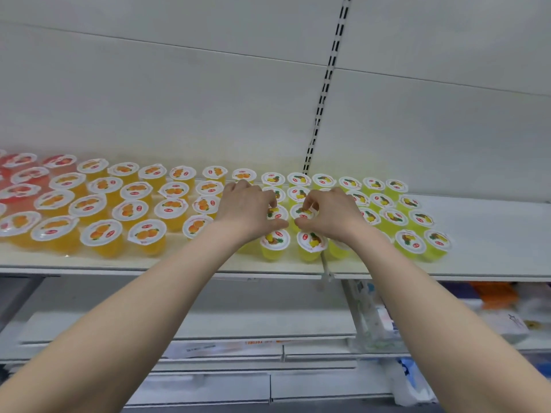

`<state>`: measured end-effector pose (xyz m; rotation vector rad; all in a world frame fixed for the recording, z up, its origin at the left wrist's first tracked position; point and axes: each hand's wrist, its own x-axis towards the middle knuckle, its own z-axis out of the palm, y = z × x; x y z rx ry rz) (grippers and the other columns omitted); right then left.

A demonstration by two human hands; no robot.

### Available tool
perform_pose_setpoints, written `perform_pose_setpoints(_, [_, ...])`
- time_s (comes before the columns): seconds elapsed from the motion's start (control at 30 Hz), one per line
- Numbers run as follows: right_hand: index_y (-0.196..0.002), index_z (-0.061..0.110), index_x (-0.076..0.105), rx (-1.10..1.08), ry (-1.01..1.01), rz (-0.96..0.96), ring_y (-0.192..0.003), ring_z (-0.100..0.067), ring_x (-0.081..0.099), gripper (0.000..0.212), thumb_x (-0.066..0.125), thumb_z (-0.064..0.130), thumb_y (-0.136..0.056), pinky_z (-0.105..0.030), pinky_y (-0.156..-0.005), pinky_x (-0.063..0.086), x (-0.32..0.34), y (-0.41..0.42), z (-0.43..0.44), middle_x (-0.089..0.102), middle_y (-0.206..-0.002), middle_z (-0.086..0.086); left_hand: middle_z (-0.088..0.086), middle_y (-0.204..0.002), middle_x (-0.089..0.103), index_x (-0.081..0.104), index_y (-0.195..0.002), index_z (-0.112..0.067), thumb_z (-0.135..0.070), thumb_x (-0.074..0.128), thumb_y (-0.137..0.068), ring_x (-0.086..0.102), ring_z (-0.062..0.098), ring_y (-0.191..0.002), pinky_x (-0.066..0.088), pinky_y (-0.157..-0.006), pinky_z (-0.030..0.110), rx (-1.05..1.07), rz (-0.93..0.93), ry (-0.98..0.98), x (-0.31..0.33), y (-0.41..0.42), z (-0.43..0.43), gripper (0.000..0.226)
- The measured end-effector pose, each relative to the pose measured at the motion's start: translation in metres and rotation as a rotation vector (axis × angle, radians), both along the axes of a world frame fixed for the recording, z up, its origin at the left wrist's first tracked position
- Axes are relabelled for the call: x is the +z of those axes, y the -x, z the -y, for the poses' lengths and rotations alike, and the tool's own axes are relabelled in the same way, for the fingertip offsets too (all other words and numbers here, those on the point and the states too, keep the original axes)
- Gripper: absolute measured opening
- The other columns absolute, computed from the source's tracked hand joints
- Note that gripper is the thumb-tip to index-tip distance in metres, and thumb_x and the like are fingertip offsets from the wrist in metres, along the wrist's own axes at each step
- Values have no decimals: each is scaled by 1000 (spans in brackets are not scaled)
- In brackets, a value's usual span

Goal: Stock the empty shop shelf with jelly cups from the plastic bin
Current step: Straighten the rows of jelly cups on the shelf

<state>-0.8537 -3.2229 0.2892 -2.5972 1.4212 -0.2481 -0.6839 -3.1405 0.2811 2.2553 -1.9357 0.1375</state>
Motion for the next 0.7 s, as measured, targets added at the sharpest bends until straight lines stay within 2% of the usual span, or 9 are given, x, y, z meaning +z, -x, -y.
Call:
perform_pose_setpoints(0.13, [-101,30,61,0,-38,-24,-104,-20,50,35,65,52,-74,-38,-88,44,5,1,0,62,-97,2,-4,-104,67,63,-108,-35,-68,53,-80,49,25,-113,36,-96,41,-6,-12,-2,1,-6,6,44])
perform_pose_setpoints(0.23, [-96,30,64,-36,9,55,-103,-20,53,36,60,61,-78,-38,-84,47,2,-3,6,65,-95,5,-4,-102,66,64,-107,-35,-66,54,-81,49,25,-110,38,-94,40,-34,-35,-6,1,-8,7,41])
perform_pose_setpoints(0.37, [-107,24,66,-103,117,146,-112,-25,49,34,57,50,-88,-38,-84,44,-3,-11,16,68,-103,-1,-3,-105,66,65,-109,-35,-64,52,-86,51,25,-111,41,-90,38,-63,-90,57,0,-19,13,39])
perform_pose_setpoints(0.53, [-117,20,65,-114,180,151,-116,-29,49,37,58,44,-90,-39,-90,41,-9,-20,34,69,-110,-3,4,-117,65,61,-124,-29,-47,55,-93,51,30,-112,42,-92,38,-59,-96,171,2,-37,47,36])
perform_pose_setpoints(0.7, [-123,21,64,-104,187,123,-119,-30,47,38,58,41,-92,-40,-91,40,-6,-29,62,67,-111,-8,6,-117,67,59,-128,-28,-46,52,-94,53,31,-113,42,-92,37,-12,-61,97,3,-41,89,39])
